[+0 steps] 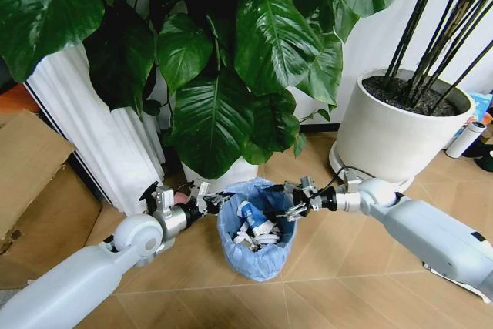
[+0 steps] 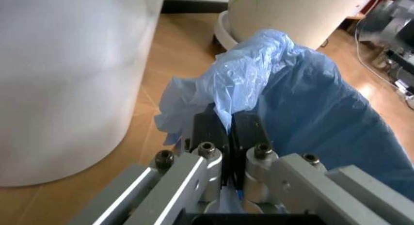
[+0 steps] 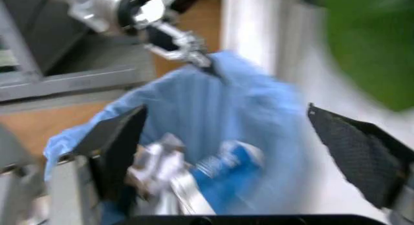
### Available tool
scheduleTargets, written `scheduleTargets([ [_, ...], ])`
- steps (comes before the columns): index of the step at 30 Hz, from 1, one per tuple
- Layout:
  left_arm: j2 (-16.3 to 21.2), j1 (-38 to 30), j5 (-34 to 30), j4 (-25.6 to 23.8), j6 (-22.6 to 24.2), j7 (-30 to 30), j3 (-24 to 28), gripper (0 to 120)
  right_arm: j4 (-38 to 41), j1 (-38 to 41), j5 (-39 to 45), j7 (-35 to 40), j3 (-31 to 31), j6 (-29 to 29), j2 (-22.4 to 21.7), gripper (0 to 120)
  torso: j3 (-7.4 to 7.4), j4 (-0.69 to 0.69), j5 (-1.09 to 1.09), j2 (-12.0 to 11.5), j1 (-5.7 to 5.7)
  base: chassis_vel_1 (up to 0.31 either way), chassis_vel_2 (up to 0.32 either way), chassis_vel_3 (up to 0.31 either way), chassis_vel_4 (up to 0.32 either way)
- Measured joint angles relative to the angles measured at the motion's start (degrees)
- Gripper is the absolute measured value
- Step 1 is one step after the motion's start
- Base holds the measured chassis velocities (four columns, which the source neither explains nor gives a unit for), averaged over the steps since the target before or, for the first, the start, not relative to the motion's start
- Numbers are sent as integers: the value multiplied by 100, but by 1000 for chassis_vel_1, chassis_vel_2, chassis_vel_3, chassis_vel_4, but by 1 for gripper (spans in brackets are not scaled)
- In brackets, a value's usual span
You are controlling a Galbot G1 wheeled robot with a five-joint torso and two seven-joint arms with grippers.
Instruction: Pick up the trash bin and place the garbage on the floor into it.
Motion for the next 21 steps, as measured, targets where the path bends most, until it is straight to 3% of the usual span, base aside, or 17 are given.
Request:
scheduleTargets([
  [2, 7, 65, 21, -10, 1, 1, -65, 0, 86, -315, 16, 164, 391, -18, -192, 98, 0, 0, -1, 0, 0, 0, 0, 0, 0],
  [3, 13, 190, 47, -56, 1, 6, -210, 0, 276, -1140, 31, 535, 1281, -60, -525, 100, -1, -2, -2, 0, 0, 0, 0, 0, 0],
  [4, 13, 190, 47, -56, 1, 6, -210, 0, 276, -1140, 31, 535, 1281, -60, -525, 100, -1, -2, -2, 0, 0, 0, 0, 0, 0],
  [7, 45, 312, 68, -129, 0, 22, -354, 0, 543, -2661, -55, 1118, 2951, -94, -741, 100, -1, -5, -1, 1, 0, 0, 0, 0, 0],
  [9, 51, 327, 69, -138, 0, 26, -369, 0, 581, -2903, -66, 1197, 3185, -95, -741, 100, -1, -4, -3, 0, -1, 0, 0, 0, 0],
  [10, 77, 388, 75, -173, 0, 35, -442, 0, 692, -3621, -161, 1496, 3838, -105, -687, 100, -1, -5, -3, 0, 0, 0, 0, 0, 0],
  [13, 136, 565, 78, -271, -1, 38, -652, 0, 939, -4678, -345, 2159, 4799, -138, -401, 100, -1, -2, 1, 1, -1, 0, 0, 0, 0],
  [14, 136, 565, 78, -271, -1, 38, -652, 0, 939, -4678, -345, 2159, 4799, -138, -401, 100, -1, -2, 1, 1, -1, 0, 0, 0, 0],
  [15, 155, 638, 87, -299, -1, 38, -718, 0, 1022, -4949, -439, 2387, 5052, -138, -245, 100, -1, -1, -6, 1, -1, 0, 0, 0, 0],
  [18, 195, 889, 153, -395, -4, 38, -943, 0, 1162, -5429, -776, 3037, 5568, -19, 376, 100, -1, 1, 2, 1, -1, 0, 0, 0, 0],
  [19, 195, 889, 153, -395, -4, 38, -943, 0, 1162, -5429, -776, 3037, 5568, -19, 376, 100, -1, 1, 2, 1, -1, 0, 0, 0, 0],
  [21, 197, 1023, 209, -417, -18, 38, -1043, 0, 1182, -5652, -978, 3182, 5844, 2, 794, 100, 0, 0, -1, 1, -1, 0, 0, 0, 0],
])
